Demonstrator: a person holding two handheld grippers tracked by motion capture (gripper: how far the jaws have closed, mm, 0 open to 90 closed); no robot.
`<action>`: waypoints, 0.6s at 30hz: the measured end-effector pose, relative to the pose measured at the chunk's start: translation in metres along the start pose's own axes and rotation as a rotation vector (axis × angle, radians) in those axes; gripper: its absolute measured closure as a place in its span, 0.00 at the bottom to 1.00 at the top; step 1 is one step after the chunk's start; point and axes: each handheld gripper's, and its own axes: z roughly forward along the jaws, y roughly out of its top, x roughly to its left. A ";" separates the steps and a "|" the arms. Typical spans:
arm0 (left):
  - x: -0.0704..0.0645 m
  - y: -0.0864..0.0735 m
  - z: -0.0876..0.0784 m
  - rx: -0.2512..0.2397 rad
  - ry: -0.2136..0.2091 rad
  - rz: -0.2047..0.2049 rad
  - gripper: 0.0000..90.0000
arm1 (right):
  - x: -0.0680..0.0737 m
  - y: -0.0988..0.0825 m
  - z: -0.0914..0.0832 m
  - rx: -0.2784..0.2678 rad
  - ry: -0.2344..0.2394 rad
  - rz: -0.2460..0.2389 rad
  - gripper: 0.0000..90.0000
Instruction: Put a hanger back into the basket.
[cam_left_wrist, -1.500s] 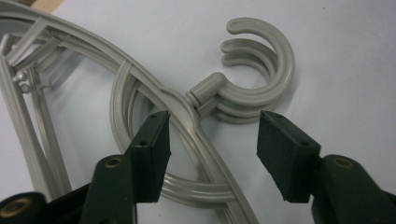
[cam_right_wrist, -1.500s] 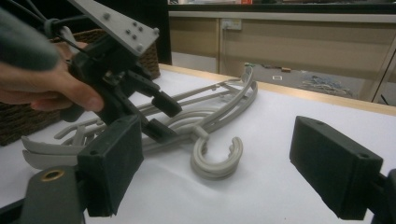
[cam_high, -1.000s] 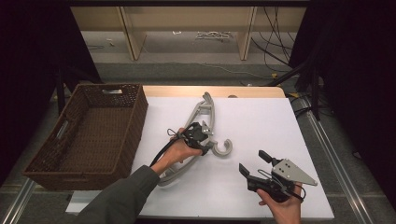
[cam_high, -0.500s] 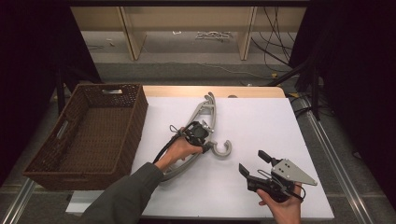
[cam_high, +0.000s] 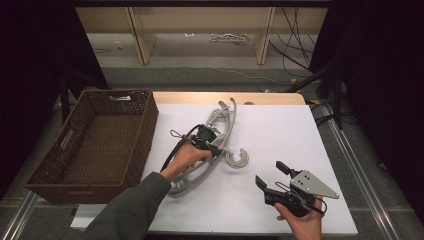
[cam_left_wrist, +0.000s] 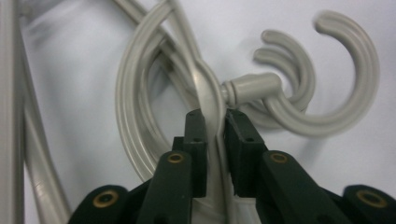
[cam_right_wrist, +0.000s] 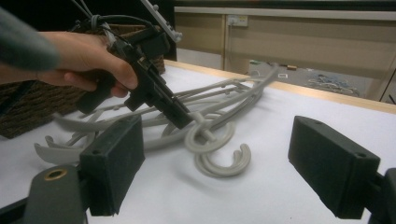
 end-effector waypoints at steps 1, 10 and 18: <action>0.000 -0.001 0.000 0.010 0.005 -0.004 0.89 | 0.000 0.000 0.000 0.009 0.013 0.005 0.22; -0.003 0.002 0.008 0.020 0.040 0.030 0.88 | 0.000 0.000 0.001 0.004 0.019 0.005 0.22; -0.001 0.002 0.002 0.008 0.042 0.057 0.89 | 0.000 -0.001 0.000 0.013 0.012 0.001 0.22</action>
